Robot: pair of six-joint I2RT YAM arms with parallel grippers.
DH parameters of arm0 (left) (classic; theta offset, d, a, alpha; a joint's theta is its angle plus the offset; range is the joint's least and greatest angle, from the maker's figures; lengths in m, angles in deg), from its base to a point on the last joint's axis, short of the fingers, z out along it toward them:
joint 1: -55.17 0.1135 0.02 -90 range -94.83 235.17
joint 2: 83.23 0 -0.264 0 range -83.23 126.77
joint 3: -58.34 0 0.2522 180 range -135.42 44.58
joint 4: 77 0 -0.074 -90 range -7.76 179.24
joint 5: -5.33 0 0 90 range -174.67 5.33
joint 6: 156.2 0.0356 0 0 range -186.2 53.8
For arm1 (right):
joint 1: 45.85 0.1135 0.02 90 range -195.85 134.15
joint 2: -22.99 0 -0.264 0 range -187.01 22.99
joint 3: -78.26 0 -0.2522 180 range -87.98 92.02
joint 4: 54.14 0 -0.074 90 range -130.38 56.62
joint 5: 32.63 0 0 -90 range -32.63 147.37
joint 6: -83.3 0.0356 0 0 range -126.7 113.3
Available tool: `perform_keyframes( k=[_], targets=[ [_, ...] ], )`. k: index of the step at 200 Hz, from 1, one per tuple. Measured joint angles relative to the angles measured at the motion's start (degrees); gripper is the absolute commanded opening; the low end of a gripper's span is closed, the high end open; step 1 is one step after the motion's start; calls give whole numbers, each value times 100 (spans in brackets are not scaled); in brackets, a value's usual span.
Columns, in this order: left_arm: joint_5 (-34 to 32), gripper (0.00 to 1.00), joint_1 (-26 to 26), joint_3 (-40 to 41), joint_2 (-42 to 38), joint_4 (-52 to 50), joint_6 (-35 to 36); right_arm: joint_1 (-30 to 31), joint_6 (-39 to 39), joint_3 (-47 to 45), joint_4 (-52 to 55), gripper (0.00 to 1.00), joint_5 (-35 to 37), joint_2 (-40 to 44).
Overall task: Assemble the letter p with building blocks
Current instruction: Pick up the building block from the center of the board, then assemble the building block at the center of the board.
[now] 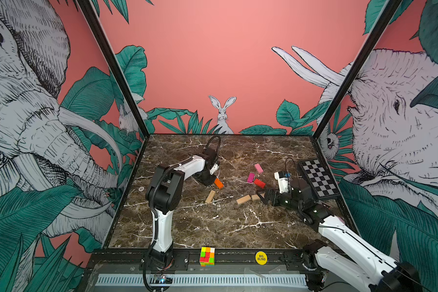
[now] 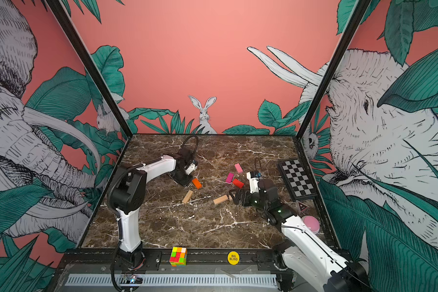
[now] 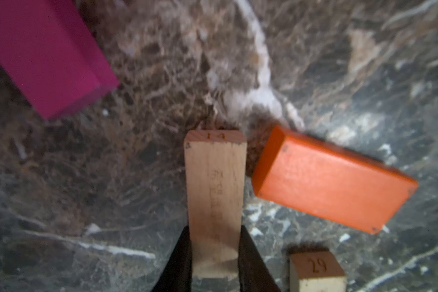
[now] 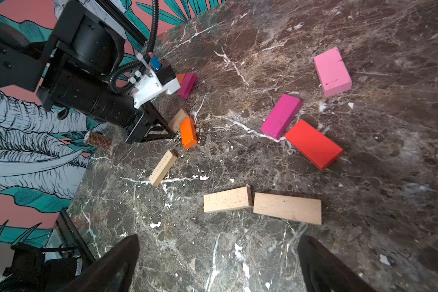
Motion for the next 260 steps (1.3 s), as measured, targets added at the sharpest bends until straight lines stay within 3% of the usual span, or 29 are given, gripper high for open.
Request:
perform_keyframes(
  k=[52,98,181,260],
  targets=[
    [-332,23,94,723,-761,-20,-807,286,-37,374,-380,98,103,-664],
    [-374,24,800,951,-1012,11,-1357,485,-37,568,-625,98,149,-1093],
    [-334,24,973,-389,122,-17,-1412,942,133,754,-997,98,520,-1530],
    [-114,24,1110,-809,573,-57,-1419,1001,317,772,-1209,98,734,-1631]
  ],
)
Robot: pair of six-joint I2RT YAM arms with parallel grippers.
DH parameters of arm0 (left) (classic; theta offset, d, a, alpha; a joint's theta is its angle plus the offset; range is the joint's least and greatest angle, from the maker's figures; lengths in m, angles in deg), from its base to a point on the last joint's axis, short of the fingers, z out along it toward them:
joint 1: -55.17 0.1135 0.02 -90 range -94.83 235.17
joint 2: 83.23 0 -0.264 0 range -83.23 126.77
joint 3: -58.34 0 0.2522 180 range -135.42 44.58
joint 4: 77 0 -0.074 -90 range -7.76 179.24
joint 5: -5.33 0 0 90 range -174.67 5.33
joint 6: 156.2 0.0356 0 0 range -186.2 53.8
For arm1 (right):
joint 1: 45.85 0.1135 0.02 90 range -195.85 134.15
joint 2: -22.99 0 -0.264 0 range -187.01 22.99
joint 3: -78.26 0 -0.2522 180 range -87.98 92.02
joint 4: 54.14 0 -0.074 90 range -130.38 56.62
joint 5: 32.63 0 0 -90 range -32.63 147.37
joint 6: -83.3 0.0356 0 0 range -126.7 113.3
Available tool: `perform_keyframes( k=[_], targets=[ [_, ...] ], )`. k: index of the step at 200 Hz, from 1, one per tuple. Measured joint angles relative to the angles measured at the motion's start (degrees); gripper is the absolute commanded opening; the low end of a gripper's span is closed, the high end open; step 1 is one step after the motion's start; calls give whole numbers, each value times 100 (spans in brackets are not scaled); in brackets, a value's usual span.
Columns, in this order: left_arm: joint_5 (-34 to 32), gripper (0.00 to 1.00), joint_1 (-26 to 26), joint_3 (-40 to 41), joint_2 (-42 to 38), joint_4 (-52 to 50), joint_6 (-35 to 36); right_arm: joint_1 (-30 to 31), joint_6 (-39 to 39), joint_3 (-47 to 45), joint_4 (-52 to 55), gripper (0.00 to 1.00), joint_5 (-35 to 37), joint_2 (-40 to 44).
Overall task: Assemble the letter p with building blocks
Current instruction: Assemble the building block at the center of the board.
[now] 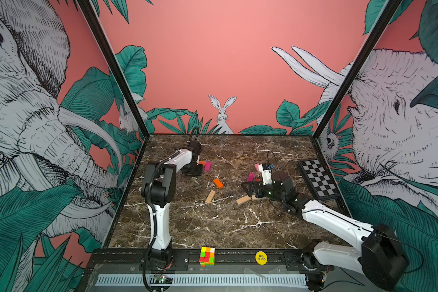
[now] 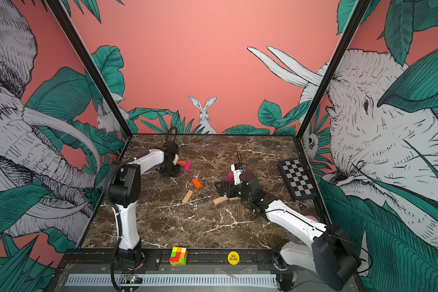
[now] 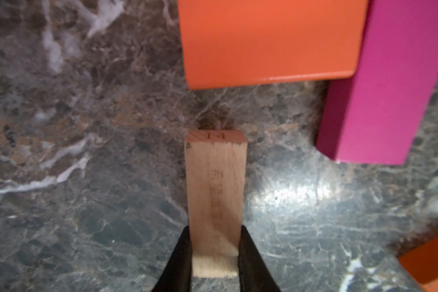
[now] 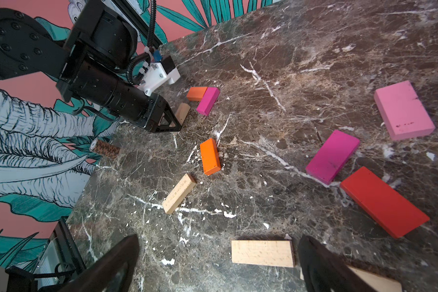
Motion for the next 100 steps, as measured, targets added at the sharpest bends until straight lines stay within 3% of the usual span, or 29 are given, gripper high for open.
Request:
perform_keyframes(
  k=[100],
  targets=[
    [48,25,24,-247,170,-109,-81,125,153,0,-221,98,20,-203]
  ],
)
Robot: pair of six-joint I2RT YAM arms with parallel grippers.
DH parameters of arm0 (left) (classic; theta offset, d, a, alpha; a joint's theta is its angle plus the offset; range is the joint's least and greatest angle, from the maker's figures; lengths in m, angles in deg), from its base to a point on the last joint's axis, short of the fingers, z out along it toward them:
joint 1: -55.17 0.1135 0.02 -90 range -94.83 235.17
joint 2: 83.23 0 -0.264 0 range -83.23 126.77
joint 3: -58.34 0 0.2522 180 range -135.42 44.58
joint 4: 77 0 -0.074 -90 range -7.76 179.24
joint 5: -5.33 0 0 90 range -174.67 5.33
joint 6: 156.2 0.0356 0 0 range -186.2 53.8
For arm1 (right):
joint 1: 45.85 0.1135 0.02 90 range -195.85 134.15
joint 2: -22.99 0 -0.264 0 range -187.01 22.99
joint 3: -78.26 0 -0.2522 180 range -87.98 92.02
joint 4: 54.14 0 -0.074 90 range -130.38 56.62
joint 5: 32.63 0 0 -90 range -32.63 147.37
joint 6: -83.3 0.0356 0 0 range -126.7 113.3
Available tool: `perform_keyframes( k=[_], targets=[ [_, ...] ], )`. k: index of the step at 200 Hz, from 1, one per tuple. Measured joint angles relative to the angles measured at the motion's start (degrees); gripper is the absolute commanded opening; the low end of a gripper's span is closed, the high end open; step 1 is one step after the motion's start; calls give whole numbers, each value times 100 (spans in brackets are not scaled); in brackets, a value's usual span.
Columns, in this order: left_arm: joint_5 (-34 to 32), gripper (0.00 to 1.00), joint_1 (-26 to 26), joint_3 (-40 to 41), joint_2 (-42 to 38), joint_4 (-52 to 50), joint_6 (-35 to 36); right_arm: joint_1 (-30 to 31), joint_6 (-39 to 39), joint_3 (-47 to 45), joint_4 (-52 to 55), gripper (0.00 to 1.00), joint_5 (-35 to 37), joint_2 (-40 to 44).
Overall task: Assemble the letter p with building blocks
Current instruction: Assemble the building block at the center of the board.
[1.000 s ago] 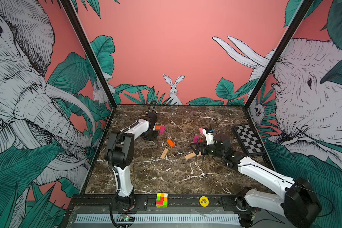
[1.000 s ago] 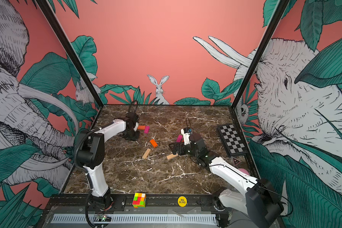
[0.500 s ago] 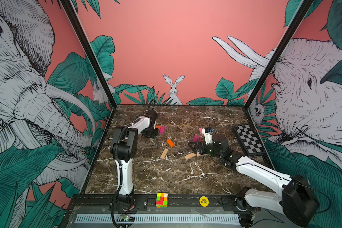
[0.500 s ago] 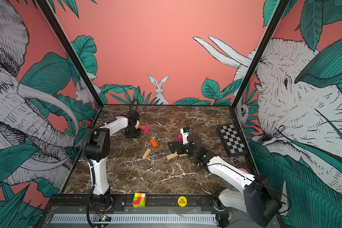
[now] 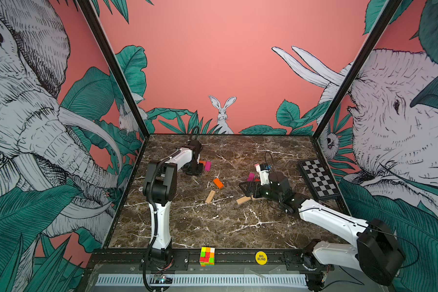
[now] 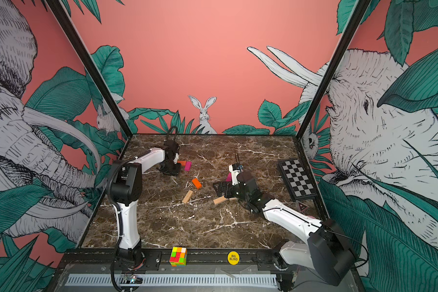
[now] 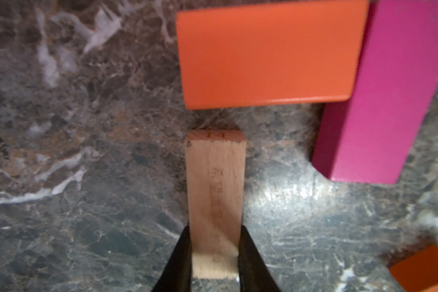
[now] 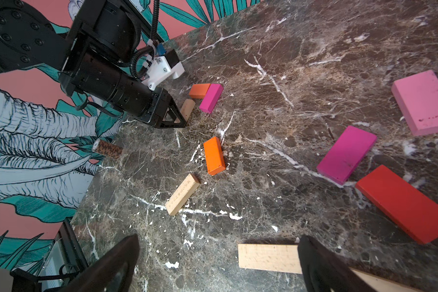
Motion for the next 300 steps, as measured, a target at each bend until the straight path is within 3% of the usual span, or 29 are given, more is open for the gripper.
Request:
perform_keyframes(
  k=[300],
  targets=[
    [-2,30,0,-463,299,-258,-146,37,57,0,-59,98,15,-44]
  ],
)
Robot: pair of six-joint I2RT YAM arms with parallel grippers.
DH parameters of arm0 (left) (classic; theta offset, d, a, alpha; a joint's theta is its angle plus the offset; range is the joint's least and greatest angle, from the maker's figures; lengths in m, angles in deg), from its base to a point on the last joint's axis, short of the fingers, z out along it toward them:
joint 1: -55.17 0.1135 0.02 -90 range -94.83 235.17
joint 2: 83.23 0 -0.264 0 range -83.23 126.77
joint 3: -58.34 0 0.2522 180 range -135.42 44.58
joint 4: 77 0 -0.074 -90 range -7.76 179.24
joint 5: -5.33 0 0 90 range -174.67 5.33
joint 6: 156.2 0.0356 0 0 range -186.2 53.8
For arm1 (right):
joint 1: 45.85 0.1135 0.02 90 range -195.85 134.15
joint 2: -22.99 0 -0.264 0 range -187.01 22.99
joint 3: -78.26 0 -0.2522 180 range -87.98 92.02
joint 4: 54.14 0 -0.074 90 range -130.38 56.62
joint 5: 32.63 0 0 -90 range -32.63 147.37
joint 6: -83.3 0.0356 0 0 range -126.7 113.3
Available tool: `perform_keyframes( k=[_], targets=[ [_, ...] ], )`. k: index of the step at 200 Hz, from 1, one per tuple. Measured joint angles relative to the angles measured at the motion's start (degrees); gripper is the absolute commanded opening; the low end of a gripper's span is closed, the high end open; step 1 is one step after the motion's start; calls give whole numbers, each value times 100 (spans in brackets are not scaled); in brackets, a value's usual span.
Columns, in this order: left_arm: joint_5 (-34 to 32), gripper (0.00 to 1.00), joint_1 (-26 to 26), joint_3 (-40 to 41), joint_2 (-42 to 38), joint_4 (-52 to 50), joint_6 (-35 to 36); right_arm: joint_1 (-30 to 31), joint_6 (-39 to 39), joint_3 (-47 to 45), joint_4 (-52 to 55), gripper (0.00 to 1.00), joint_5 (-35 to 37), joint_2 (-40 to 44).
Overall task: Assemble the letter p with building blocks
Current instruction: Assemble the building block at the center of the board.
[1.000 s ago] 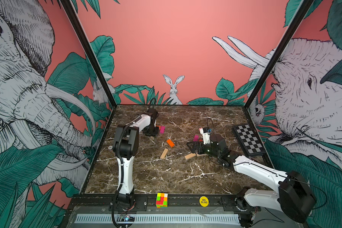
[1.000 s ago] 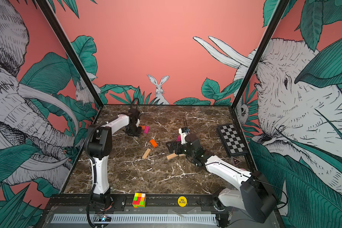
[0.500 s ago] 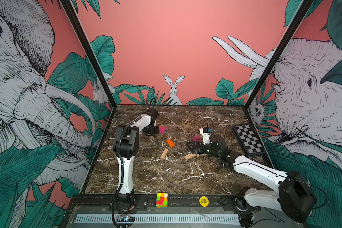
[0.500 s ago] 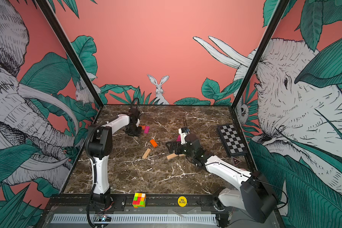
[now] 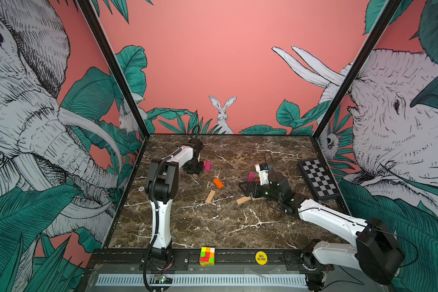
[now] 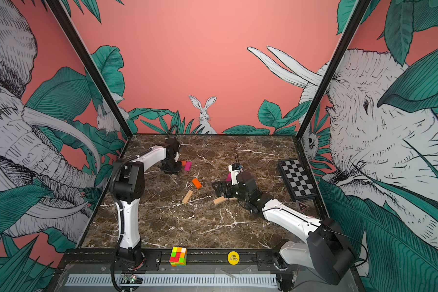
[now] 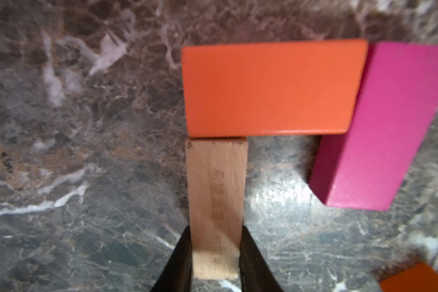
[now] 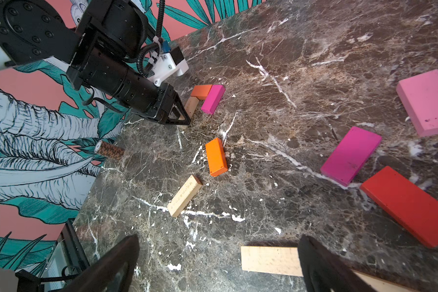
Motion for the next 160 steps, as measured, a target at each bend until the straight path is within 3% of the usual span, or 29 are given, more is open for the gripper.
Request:
perform_keyframes(
  k=[160],
  targets=[
    [48,43,15,-52,42,-39,0,7,4,0,0,98,0,2]
  ],
)
